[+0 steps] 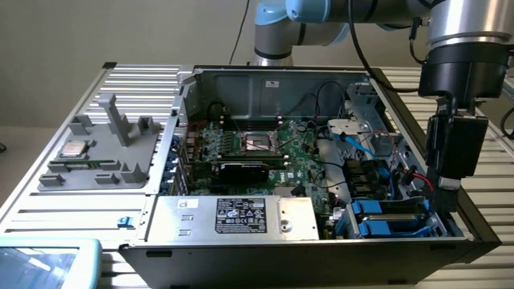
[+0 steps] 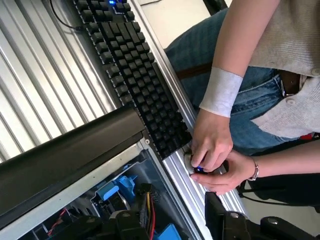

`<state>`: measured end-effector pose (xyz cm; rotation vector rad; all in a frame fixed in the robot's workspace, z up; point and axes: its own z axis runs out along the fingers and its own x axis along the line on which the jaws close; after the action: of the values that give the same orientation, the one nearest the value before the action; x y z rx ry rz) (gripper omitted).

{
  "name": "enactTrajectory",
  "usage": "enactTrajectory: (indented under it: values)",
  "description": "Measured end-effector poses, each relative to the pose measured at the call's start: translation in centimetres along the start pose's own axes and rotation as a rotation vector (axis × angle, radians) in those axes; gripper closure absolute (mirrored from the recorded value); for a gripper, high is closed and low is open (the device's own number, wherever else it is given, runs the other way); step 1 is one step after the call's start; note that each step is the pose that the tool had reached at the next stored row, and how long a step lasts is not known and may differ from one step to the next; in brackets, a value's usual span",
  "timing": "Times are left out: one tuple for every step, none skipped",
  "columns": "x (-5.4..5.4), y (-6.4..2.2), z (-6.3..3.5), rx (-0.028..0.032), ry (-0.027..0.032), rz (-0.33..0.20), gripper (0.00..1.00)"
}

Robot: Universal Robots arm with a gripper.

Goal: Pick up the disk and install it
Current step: 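Insert the first disk wire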

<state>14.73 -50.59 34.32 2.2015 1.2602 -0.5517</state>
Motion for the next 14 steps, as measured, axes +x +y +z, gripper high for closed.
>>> enactTrajectory:
  values:
    - [-0.2,0.1,-0.28,0.0002,0.0004,0.0,0.41]
    - [-0.4,0.19,-0.54,0.0002,0.0005,0.0,0.35]
    - [-0.6,0.27,-0.8,0.0006,0.0011,0.0,0.29]
    - [-0.8,0.36,-1.0,0.001,0.002,0.0,0.23]
    - [-1.0,0.43,-1.18,0.0016,0.0031,0.0,0.23]
    - [-1.2,0.52,-1.33,0.0023,0.0044,-0.001,0.17]
    - [-1.3,0.61,-1.47,0.0032,0.0059,-0.001,0.11]
    - [-1.5,0.7,-1.61,0.004,0.0075,-0.001,0.11]
    - [-1.7,0.79,-1.73,0.005,0.0092,-0.001,0.05]
    - [-1.9,0.87,-1.85,0.006,0.0111,-0.001,0.02]
    - [-2.1,0.96,-1.98,0.0069,0.0128,-0.001,0.02]
    - [-2.2,1.03,-2.11,0.0077,0.0141,-0.001,0.01]
    - [-2.4,1.1,-2.24,0.0085,0.0156,-0.002,0.01]
    - [-2.5,1.13,-2.33,0.0094,0.0173,-0.002,0.01]
